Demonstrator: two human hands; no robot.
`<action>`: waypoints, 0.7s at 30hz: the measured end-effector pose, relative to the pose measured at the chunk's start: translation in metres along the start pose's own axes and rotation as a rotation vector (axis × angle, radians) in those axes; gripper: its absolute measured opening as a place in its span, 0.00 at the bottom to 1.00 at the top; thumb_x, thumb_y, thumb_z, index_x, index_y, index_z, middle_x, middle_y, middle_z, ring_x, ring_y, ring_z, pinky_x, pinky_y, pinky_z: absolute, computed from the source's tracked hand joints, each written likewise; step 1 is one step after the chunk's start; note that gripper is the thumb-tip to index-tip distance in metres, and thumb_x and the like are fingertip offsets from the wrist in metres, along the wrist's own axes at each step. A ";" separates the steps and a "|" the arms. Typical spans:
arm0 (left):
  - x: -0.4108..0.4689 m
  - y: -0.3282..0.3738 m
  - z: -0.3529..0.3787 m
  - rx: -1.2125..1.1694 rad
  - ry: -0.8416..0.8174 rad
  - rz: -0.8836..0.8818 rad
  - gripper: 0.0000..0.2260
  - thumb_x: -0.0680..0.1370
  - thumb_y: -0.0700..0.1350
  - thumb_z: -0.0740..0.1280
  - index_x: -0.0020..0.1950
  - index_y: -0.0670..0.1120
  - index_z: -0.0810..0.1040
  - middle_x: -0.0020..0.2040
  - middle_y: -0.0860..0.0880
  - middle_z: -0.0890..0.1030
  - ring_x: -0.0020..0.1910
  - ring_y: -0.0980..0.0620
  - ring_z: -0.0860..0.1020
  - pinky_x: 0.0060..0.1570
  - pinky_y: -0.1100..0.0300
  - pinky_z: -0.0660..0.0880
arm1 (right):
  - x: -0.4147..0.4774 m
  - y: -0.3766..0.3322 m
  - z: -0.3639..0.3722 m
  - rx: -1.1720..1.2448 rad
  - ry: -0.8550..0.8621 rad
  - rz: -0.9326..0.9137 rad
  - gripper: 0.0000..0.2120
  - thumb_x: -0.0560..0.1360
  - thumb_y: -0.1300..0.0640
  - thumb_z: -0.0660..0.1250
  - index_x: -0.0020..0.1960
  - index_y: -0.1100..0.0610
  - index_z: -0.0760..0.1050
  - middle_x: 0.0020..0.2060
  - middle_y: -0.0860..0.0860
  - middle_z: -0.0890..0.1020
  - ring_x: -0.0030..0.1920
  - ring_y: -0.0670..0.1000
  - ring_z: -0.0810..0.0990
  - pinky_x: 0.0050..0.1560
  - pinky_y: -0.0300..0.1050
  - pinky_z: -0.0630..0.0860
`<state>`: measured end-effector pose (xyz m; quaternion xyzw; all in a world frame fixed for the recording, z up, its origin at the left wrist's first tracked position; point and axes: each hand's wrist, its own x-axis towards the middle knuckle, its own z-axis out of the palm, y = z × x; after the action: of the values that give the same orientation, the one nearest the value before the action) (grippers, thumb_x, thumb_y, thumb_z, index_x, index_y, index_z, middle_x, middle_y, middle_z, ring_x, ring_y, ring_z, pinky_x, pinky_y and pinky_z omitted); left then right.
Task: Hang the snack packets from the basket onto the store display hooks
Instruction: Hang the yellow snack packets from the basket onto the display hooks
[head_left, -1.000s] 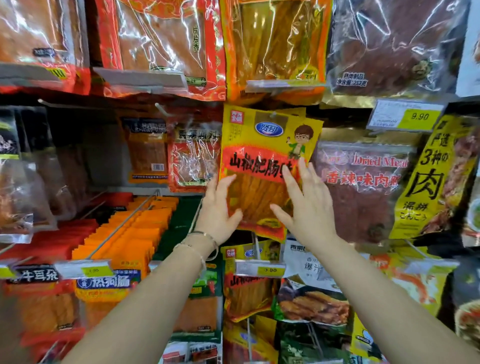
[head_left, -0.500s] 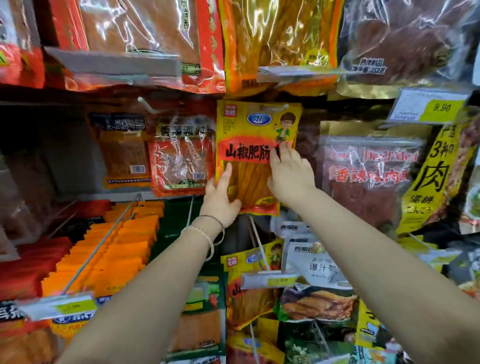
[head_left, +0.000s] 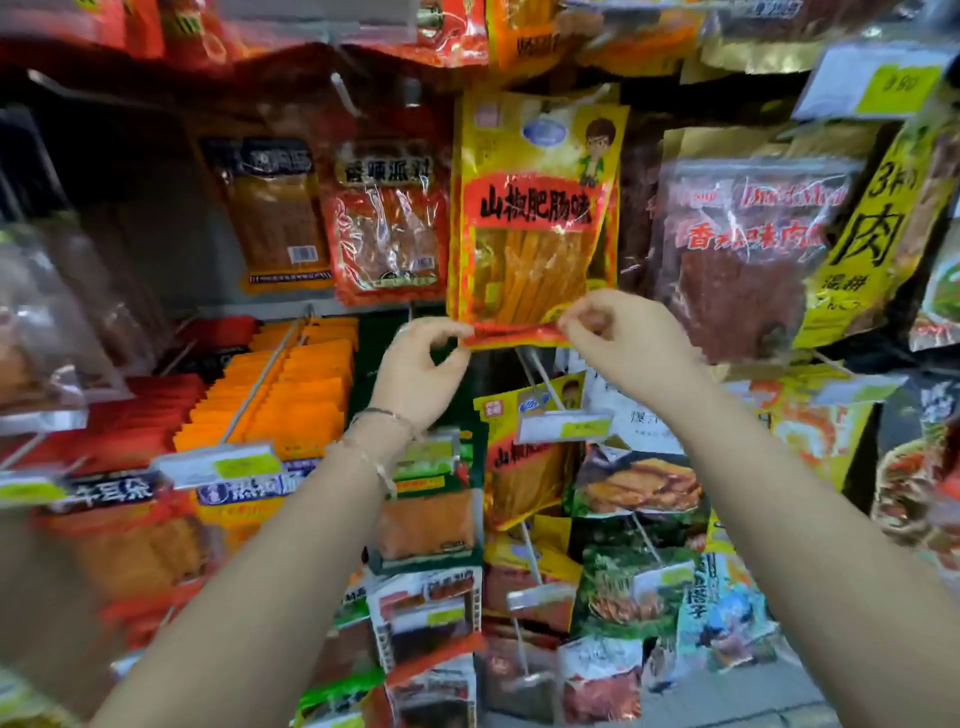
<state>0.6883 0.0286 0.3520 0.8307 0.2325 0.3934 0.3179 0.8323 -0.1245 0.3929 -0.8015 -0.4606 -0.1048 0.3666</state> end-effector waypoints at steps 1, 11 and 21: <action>-0.023 0.000 -0.004 -0.068 0.001 -0.019 0.09 0.76 0.38 0.65 0.51 0.52 0.78 0.52 0.52 0.77 0.51 0.59 0.76 0.57 0.67 0.69 | -0.021 0.003 0.005 0.042 -0.021 0.013 0.05 0.73 0.45 0.66 0.44 0.45 0.78 0.38 0.43 0.81 0.41 0.46 0.79 0.41 0.43 0.73; -0.339 -0.073 0.004 -0.125 -0.146 -0.773 0.08 0.78 0.37 0.63 0.55 0.39 0.78 0.48 0.40 0.80 0.40 0.58 0.73 0.37 0.76 0.68 | -0.292 0.067 0.110 0.424 -0.592 0.356 0.03 0.75 0.62 0.68 0.47 0.56 0.77 0.33 0.45 0.75 0.32 0.38 0.72 0.36 0.29 0.67; -0.665 -0.027 0.004 -0.163 -0.159 -1.775 0.07 0.78 0.39 0.62 0.43 0.44 0.77 0.44 0.46 0.77 0.39 0.49 0.75 0.39 0.63 0.70 | -0.542 0.071 0.136 0.186 -1.474 0.756 0.09 0.76 0.62 0.60 0.37 0.56 0.70 0.35 0.56 0.74 0.33 0.53 0.71 0.33 0.40 0.67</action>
<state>0.3002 -0.3774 -0.0057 0.3446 0.7383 -0.0410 0.5784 0.5672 -0.4121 -0.0126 -0.7318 -0.2893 0.6153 0.0462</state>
